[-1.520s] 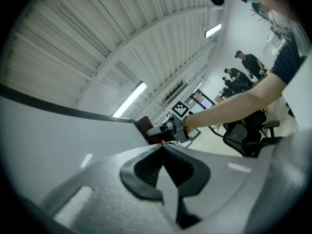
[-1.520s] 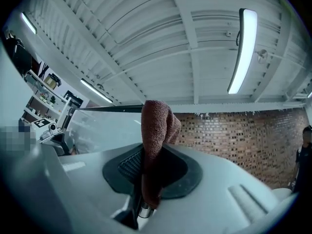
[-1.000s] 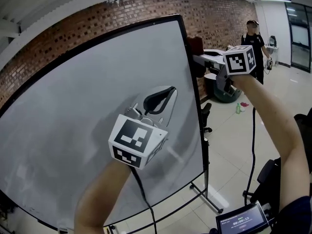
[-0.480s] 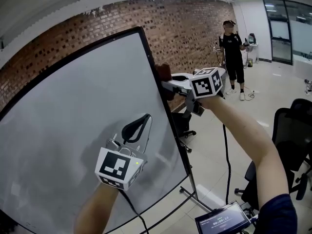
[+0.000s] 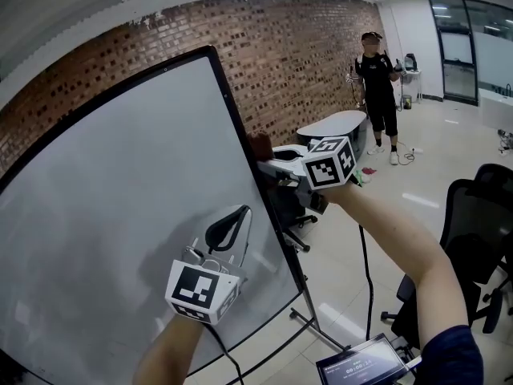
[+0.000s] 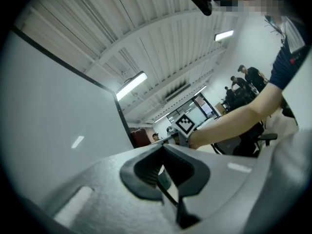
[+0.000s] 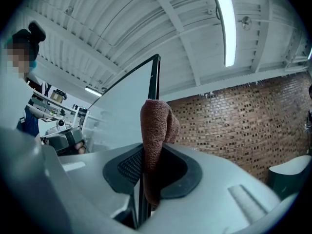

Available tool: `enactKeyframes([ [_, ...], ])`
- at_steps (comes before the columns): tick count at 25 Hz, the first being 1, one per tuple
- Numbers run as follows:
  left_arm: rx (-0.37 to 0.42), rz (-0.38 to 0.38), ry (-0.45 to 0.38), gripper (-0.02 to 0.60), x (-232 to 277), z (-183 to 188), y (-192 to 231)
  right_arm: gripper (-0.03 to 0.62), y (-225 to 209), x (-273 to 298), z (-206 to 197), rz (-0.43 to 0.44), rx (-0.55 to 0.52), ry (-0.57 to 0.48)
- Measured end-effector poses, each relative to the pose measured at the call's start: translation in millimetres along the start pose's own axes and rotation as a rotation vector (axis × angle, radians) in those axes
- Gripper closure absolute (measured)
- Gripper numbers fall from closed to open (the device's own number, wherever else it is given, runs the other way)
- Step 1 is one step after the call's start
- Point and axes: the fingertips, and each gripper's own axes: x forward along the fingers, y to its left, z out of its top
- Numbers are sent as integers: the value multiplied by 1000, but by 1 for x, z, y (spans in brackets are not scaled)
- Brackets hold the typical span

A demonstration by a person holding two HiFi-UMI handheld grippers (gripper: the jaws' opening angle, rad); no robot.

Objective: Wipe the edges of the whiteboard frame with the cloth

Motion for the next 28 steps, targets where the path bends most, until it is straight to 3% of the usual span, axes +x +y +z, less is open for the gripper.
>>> enactKeyframes([
  [9, -55, 16, 18, 577, -3, -20, -7, 528, 16, 0, -61, -12, 16, 43],
  [15, -48, 19, 47, 578, -2, -37, -17, 528, 26, -11, -102, -1, 96, -12],
  [28, -97, 53, 94, 578, -10, -65, -21, 528, 36, -21, -128, 17, 70, 12],
])
